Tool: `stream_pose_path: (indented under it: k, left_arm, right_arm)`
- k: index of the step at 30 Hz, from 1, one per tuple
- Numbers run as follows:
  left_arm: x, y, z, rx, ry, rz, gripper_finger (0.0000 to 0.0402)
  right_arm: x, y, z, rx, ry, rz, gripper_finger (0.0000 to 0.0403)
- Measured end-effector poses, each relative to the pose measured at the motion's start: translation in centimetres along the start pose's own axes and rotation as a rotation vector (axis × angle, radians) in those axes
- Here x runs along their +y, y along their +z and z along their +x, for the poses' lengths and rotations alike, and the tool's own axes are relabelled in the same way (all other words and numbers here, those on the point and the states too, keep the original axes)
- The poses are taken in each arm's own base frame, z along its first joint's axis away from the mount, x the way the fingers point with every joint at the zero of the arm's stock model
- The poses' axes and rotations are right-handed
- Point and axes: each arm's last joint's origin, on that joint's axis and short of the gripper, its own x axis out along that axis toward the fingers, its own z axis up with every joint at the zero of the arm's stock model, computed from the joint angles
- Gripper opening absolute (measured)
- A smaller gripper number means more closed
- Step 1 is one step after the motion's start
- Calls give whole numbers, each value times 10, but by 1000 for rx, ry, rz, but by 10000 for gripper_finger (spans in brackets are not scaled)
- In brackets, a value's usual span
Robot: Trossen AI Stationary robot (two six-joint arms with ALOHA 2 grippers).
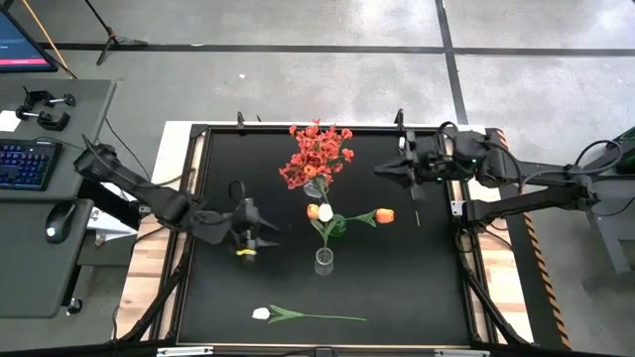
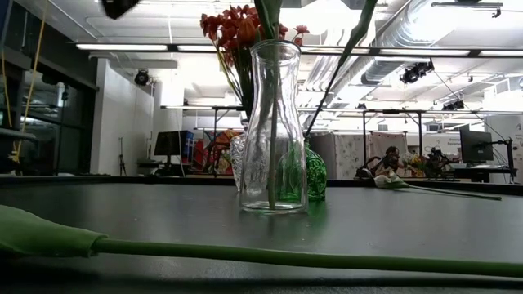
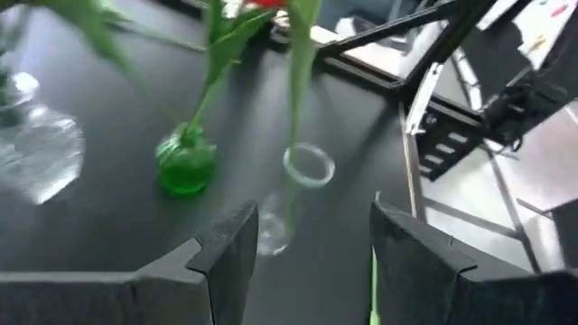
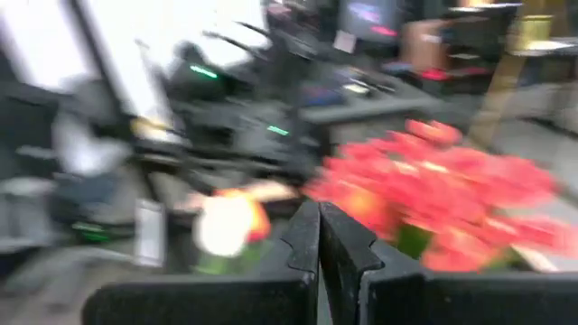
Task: Sort flowers into vase by color
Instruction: Put the bottom white tulip into bottom transparent flower vase
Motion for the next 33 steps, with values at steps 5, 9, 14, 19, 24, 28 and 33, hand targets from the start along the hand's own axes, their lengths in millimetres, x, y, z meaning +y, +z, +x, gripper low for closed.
stream_pose_path:
  k: [5,9,14,19,24,28,33]
  left_arm:
    - [3,-4,-31,-55,87,30,200]
    - [4,-1,-43,-108,97,77,200]
    - [7,3,-50,-124,94,150,199]
    - [12,7,-54,-136,104,226,199]
    - [15,9,-54,-143,120,232,199]
    - [15,9,-54,-149,115,198,199]
    - [14,10,-54,-163,115,162,199]
  right_arm:
    - [35,1,9,-42,242,63,0]
    - [75,-26,31,93,282,135,0]
    - [128,-77,62,287,237,293,0]
    - [166,-127,90,440,218,438,0]
    - [195,-154,120,568,195,358,0]
    - [211,-175,145,670,171,236,0]
    - [226,-196,175,747,161,106,0]
